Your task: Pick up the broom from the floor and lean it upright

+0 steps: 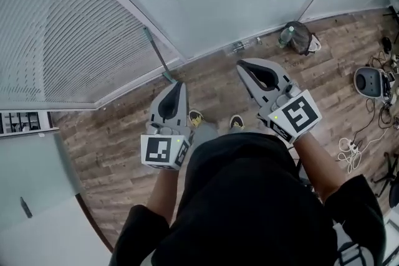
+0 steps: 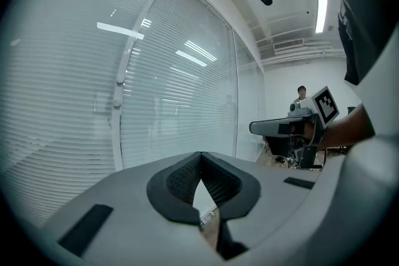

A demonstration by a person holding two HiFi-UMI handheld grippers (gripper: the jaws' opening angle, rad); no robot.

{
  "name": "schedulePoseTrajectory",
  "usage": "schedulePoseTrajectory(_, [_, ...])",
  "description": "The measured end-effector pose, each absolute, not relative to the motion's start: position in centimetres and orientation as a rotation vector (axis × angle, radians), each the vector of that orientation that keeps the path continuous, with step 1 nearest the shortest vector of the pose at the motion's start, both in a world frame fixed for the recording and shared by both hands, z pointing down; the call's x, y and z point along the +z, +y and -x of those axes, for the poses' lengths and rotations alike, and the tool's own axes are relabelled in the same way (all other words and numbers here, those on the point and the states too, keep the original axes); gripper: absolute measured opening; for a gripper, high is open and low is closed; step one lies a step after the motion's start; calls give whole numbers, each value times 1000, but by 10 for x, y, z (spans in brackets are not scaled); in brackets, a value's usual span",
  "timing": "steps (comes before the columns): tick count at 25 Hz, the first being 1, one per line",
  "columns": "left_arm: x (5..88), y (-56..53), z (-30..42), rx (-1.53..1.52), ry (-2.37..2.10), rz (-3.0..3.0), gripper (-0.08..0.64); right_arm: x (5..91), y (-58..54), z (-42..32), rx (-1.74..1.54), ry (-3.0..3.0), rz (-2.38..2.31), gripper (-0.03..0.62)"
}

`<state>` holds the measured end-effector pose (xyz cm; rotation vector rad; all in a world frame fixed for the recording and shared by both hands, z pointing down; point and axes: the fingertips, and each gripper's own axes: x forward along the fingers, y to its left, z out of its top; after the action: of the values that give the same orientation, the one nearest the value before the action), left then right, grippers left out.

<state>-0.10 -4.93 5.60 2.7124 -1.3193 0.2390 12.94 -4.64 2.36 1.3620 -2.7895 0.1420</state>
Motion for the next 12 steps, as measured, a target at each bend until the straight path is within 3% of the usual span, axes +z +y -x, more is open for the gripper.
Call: schedulePoseTrajectory(12, [18, -33, -6, 184, -1360, -2767, 23, -10, -30, -149, 82, -2795, -1381, 20])
